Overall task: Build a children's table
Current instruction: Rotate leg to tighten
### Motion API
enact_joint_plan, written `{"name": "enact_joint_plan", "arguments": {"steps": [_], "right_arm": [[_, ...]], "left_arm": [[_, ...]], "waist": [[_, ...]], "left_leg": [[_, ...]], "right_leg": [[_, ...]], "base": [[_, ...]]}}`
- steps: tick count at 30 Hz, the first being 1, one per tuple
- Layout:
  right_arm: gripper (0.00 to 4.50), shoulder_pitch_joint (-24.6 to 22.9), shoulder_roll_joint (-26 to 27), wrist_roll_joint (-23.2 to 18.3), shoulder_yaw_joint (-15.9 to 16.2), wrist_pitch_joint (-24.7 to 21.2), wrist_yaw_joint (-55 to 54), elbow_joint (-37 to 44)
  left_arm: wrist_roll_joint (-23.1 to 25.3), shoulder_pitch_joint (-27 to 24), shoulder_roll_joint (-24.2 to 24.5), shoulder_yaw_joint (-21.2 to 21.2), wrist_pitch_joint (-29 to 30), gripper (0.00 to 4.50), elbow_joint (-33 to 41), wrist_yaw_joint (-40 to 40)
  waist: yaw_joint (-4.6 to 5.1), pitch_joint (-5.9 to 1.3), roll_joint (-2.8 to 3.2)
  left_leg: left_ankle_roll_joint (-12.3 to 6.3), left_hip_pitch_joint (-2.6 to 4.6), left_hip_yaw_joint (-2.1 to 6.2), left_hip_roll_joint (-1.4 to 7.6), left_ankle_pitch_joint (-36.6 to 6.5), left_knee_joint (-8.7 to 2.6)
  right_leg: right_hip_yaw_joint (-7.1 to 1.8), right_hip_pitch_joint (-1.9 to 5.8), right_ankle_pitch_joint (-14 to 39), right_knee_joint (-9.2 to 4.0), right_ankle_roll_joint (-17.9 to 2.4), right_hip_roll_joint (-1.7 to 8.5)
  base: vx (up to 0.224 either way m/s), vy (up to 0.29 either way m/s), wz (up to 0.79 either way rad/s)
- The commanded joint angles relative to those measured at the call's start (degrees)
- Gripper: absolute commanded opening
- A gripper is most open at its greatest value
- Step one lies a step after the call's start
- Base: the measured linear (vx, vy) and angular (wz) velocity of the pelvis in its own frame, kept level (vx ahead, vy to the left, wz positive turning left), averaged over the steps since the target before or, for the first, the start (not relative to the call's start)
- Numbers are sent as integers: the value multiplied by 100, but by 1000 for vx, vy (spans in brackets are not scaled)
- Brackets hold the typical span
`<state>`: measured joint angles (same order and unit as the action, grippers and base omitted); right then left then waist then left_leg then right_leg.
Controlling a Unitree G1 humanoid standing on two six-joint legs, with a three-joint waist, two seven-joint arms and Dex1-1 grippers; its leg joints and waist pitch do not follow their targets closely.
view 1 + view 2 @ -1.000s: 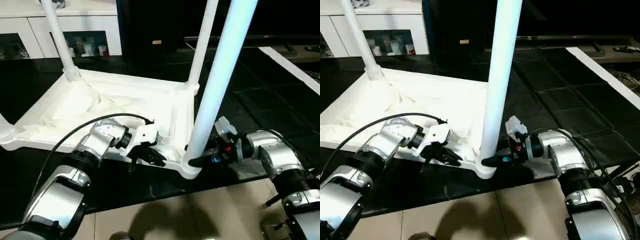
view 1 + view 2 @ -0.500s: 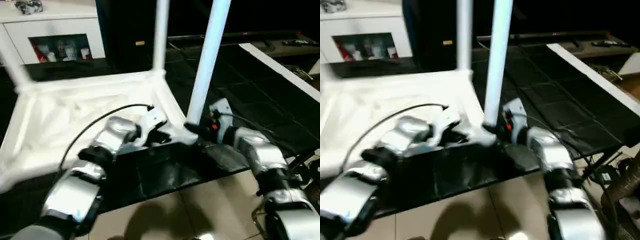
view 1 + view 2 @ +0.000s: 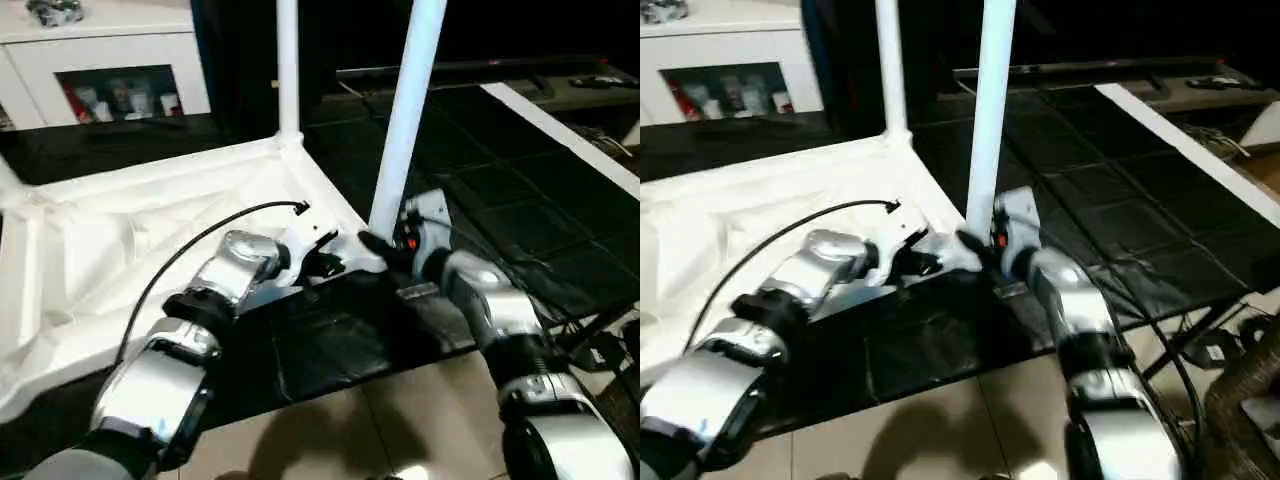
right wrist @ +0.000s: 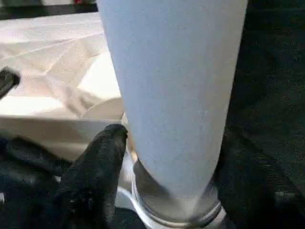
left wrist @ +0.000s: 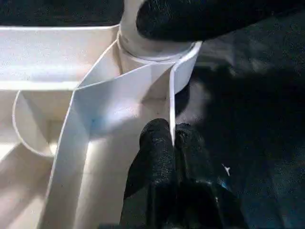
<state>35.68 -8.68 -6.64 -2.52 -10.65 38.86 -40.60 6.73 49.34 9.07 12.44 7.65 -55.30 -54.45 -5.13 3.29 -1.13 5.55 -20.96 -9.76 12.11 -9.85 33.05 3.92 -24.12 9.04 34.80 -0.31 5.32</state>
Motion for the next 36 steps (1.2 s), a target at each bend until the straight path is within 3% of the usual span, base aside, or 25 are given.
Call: {"name": "enact_joint_plan", "arguments": {"steps": [1, 5, 9, 11, 15, 16, 20, 25, 36], "right_arm": [[327, -99, -53, -91, 252, 49, 521, 76], [365, -336, -721, -341, 273, 326, 1896, 412], [402, -468, -1164, -460, 412, 212, 2778, 660], [402, -494, -1267, -466, 469, 211, 2981, 707], [402, -545, -1561, -508, 680, 296, 3725, 776], [402, -554, -1609, -495, 740, 425, 3892, 777], [402, -550, -1715, -503, 944, 514, 4432, 795], [356, -483, -1691, -561, 1105, 433, 4819, 773], [246, -419, -1682, -593, 1275, 441, 5234, 656]], "left_arm": [[-121, -4, -71, 43, -337, 0, 267, -354], [-141, -189, 271, 263, -870, 0, 344, -1348], [-186, -273, 447, 412, -1199, 0, 432, -1908], [-174, -277, 485, 456, -1271, 0, 437, -2023], [-131, -314, 598, 611, -1540, 0, 457, -2491], [-143, -341, 625, 647, -1569, 0, 499, -2648], [-150, -435, 707, 785, -1679, 0, 645, -3063], [-122, -498, 746, 890, -1820, 0, 706, -3258], [-132, -545, 779, 906, -1887, 0, 759, -3312]], "waist": [[-30, -424, -59], [-77, -423, -41], [-169, -431, -38], [-199, -418, -12], [-266, -399, -22], [-282, -401, 13], [-295, -405, -2], [-303, -415, -43], [-307, -419, -49]], "left_leg": [[-417, 19, -51, 48, -981, -335], [-496, 25, -55, 62, -1062, -323], [-534, 30, -72, 82, -1022, -304], [-505, 52, -76, 102, -1137, -307], [-363, 66, -71, 111, -1440, -325], [-337, 84, -68, 119, -1471, -330], [-302, 69, -62, 129, -1467, -340], [-334, 43, -62, 123, -1357, -330], [-332, 47, -63, 126, -1263, -322]], "right_leg": [[-199, 374, 1247, -415, -1252, 255], [-199, 394, 1087, -410, -1346, 255], [-187, 395, 929, -366, -1462, 244], [-191, 362, 990, -374, -1489, 239], [-196, 345, 1466, -417, -1377, 259], [-199, 333, 1502, -420, -1376, 267], [-195, 340, 1358, -396, -1423, 257], [-192, 357, 1304, -377, -1421, 263], [-194, 348, 1376, -371, -1377, 268]], "base": [[0, 0, 0], [0, 0, 0], [0, 0, 0], [0, 0, 0], [0, 0, 0], [0, 0, 0], [0, 0, 0], [0, 0, 0], [0, 0, 0]]}}
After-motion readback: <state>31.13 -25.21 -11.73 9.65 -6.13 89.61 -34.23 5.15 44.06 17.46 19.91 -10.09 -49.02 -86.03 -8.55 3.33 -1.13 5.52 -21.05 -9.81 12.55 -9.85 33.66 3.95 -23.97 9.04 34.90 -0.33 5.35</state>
